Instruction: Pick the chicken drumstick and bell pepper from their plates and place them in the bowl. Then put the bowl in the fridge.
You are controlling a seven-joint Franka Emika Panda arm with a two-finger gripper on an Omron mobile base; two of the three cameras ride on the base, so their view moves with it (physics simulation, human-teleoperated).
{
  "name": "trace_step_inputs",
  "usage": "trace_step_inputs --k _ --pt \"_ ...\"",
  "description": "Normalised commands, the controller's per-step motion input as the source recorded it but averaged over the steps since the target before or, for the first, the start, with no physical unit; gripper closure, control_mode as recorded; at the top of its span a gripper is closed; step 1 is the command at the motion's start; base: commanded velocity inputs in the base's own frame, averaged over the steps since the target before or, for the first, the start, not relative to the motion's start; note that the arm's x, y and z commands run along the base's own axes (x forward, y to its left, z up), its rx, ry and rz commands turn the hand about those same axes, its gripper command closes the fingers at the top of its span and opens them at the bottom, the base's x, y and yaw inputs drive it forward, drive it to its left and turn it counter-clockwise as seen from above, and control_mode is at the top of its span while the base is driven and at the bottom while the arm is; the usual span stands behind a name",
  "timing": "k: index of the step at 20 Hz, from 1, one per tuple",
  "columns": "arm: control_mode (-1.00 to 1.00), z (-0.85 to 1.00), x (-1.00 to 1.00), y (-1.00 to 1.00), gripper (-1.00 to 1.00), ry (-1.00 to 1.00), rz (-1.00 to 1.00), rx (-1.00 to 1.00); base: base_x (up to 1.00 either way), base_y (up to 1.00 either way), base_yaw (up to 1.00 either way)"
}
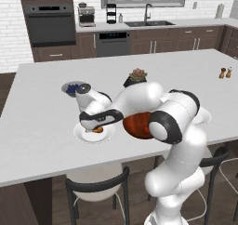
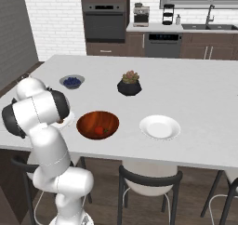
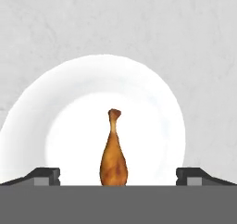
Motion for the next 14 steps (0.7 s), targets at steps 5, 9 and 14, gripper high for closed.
trace_step_inputs --k 5,9,14 --pt "-1.0 -0.28 0.11 0.0 -1.0 0.09 0.0 -0.01 0.0 0.0 0.0" --pt "-1.0 -0.28 0.03 -0.05 -1.0 0.07 0.0 -0.01 0.0 0.0 0.0" --pt "-1.0 -0.29 0.0 -0.01 -1.0 0.08 0.0 -0.05 0.0 0.0 0.0"
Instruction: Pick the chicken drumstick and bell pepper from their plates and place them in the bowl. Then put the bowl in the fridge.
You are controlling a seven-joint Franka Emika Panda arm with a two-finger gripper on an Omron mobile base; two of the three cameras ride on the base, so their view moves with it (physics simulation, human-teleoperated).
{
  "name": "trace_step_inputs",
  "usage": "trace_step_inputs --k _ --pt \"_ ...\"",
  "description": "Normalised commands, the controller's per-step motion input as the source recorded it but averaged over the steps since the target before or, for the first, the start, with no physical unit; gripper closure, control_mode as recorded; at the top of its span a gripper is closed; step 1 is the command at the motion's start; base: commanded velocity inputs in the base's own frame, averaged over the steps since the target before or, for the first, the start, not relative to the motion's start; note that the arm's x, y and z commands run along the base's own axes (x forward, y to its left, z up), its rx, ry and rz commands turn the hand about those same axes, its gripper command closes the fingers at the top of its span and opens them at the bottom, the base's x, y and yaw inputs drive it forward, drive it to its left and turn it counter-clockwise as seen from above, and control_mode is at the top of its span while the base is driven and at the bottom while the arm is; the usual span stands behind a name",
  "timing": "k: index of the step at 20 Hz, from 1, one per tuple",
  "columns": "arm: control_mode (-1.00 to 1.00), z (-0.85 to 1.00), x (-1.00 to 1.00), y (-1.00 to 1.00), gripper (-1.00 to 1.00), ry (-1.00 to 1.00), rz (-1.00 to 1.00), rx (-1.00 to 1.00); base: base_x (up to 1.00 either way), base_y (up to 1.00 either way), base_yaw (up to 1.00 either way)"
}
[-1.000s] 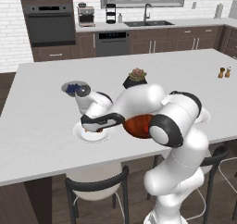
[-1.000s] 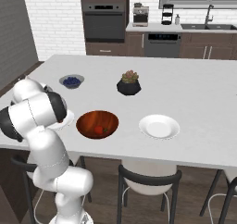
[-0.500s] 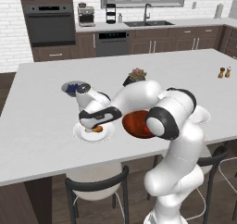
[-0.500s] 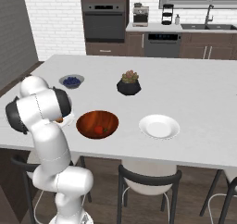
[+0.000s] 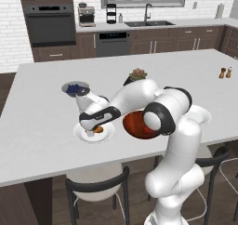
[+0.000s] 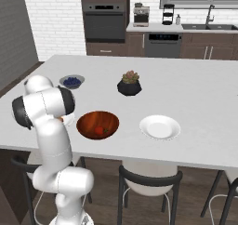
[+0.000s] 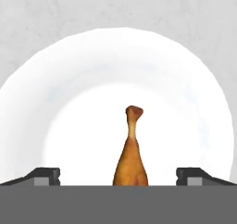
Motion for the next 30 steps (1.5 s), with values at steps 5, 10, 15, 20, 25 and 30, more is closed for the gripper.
trace_step_inputs --k 5,10,15,20,25,30 --pt "-1.0 -0.26 0.16 -0.06 -1.0 0.05 0.0 -0.07 0.0 0.0 0.0" --pt "-1.0 -0.03 0.42 -0.02 -1.0 0.05 0.0 -0.07 0.0 0.0 0.0" --pt "-1.0 -0.17 0.26 0.0 -1.0 0.05 0.0 -0.05 0.0 0.0 0.0" --pt "-1.0 -0.12 -0.19 0.0 -1.0 0.02 0.0 -0.06 0.0 0.0 0.0" --pt "-1.0 -0.07 -0.04 -0.06 -1.0 0.0 0.0 -0.06 0.0 0.0 0.0" --pt "-1.0 -0.07 -0.11 -0.2 -1.0 0.02 0.0 -0.04 0.0 0.0 0.0"
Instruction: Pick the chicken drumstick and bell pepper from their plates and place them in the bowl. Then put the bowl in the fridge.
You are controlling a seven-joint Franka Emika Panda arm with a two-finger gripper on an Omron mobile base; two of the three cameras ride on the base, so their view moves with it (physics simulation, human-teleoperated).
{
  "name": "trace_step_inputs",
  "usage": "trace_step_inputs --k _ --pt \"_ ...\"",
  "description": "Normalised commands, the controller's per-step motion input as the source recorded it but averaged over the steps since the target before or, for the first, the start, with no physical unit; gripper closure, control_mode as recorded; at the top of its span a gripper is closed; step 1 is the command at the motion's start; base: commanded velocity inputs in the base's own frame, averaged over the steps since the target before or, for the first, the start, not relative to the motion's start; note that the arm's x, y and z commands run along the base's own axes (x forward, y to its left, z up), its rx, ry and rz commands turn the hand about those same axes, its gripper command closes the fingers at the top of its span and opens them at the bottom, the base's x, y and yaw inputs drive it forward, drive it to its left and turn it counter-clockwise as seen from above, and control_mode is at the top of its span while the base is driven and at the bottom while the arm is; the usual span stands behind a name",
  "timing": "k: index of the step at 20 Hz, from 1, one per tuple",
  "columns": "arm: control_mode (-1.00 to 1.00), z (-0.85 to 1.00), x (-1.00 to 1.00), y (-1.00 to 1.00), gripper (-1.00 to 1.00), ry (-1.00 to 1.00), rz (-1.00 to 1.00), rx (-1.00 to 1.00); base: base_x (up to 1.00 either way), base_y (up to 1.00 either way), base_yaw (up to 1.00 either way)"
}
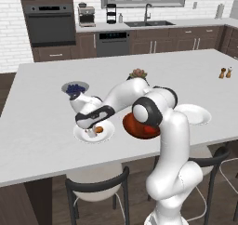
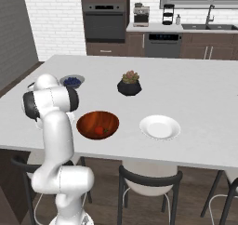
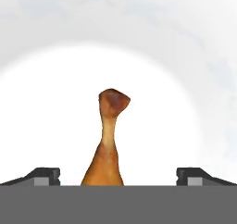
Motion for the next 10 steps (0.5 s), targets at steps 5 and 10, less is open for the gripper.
trace_step_inputs --k 5,10 --pt "-1.0 -0.13 0.0 -0.13 -1.0 0.01 0.0 -0.02 0.0 0.0 0.0" --pt "-1.0 -0.3 0.05 -0.02 1.0 0.02 0.0 0.0 0.0 0.0 0.0"
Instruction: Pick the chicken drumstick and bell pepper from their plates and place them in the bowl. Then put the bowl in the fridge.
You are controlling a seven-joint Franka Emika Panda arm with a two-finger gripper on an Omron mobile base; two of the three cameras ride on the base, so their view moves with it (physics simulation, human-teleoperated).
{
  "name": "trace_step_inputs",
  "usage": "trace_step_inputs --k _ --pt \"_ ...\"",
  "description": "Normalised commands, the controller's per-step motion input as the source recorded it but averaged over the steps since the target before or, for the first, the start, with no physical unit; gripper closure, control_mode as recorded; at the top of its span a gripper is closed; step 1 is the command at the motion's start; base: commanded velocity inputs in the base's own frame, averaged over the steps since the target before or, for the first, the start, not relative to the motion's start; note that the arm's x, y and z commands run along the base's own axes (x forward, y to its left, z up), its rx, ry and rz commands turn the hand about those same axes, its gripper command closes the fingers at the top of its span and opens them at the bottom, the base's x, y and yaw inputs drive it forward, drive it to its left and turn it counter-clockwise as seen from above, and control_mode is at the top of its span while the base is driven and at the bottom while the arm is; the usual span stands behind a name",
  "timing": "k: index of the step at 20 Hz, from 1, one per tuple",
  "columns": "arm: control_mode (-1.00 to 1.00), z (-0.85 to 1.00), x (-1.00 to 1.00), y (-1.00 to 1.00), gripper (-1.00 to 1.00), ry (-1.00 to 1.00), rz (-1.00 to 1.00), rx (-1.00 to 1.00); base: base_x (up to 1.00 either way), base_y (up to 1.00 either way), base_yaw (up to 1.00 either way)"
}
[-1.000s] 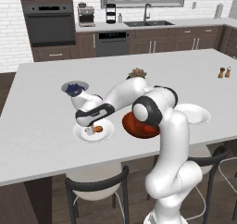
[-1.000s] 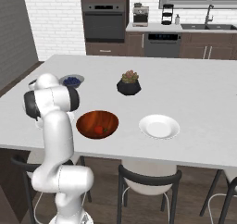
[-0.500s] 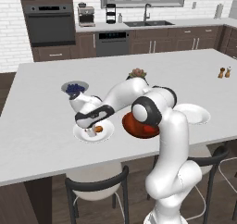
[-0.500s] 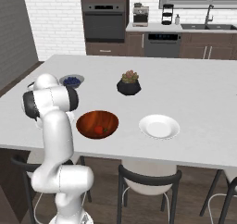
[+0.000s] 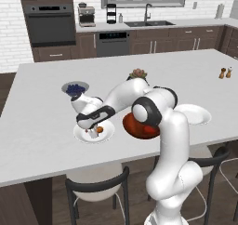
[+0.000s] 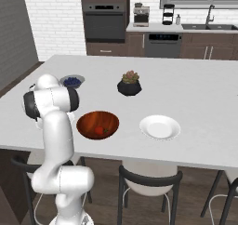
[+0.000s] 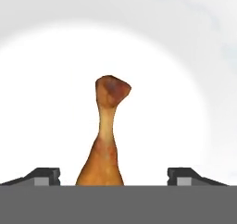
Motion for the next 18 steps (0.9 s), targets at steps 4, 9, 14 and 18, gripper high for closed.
trace_step_inputs --k 4,9,14,18 --pt "-1.0 -0.1 -0.05 -0.21 1.0 0.09 0.0 0.0 0.0 0.0 0.0" --pt "-1.0 0.0 -0.39 -0.55 1.0 0.04 0.0 0.0 0.0 0.0 0.0" --pt "-1.0 0.43 -0.73 -0.64 1.0 0.0 0.0 0.0 0.0 0.0 0.0" --pt "-1.0 0.84 -0.58 -0.54 1.0 0.0 0.0 0.0 0.0 0.0 0.0"
